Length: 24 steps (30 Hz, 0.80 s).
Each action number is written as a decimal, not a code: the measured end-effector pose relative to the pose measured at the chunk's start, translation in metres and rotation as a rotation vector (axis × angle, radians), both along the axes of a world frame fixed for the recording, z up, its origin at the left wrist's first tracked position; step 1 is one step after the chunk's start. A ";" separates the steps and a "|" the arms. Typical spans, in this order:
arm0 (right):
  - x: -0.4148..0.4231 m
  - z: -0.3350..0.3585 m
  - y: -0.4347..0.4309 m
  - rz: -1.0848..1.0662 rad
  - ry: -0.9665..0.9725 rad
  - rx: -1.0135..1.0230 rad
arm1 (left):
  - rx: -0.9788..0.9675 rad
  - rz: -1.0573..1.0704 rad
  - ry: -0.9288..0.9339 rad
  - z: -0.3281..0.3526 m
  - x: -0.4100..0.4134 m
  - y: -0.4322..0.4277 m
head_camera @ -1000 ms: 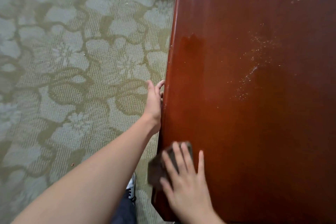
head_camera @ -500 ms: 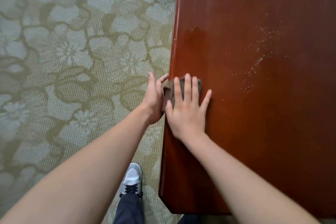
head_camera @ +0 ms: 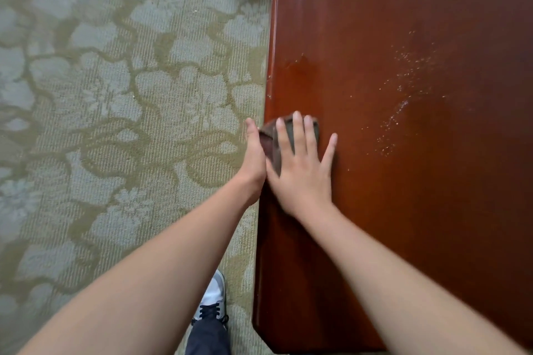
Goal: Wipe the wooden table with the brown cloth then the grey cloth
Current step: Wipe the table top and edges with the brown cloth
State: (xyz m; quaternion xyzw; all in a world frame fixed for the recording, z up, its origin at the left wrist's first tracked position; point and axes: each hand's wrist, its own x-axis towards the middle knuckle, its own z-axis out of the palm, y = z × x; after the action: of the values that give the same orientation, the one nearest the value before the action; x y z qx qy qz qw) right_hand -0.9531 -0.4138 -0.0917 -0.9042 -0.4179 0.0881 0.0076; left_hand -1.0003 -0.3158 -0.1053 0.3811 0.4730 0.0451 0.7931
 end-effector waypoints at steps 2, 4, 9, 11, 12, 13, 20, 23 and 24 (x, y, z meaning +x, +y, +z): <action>-0.021 0.001 -0.030 0.009 0.017 -0.022 | -0.061 0.031 0.116 -0.013 0.005 0.001; -0.024 0.000 -0.047 0.019 0.035 -0.049 | -0.034 0.059 0.212 -0.038 0.009 0.000; 0.004 -0.001 -0.041 0.048 0.034 -0.061 | 0.202 -0.014 0.283 0.029 0.020 -0.004; 0.036 -0.004 -0.018 0.009 0.020 -0.037 | 0.270 -0.034 0.352 0.033 0.025 -0.005; 0.056 -0.005 -0.005 -0.002 0.012 -0.022 | 0.325 -0.050 0.398 0.030 0.029 -0.004; 0.076 -0.004 0.007 -0.007 0.009 -0.017 | 0.394 -0.075 0.458 0.027 0.033 -0.005; 0.128 0.000 -0.022 0.040 0.020 -0.012 | 0.912 -0.228 0.909 0.022 0.071 -0.031; 0.162 0.004 -0.093 -0.029 0.042 -0.089 | 1.041 -0.304 1.020 0.021 0.077 -0.038; 0.178 0.005 -0.118 -0.073 0.039 -0.117 | 1.062 -0.317 1.033 0.019 0.078 -0.039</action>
State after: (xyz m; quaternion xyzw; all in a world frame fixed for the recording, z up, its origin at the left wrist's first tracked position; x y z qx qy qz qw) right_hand -0.7755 -0.5315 -0.0871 -0.9158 -0.3786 0.1295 -0.0339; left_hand -0.9222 -0.3548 -0.0859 0.7479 0.6389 -0.0319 0.1773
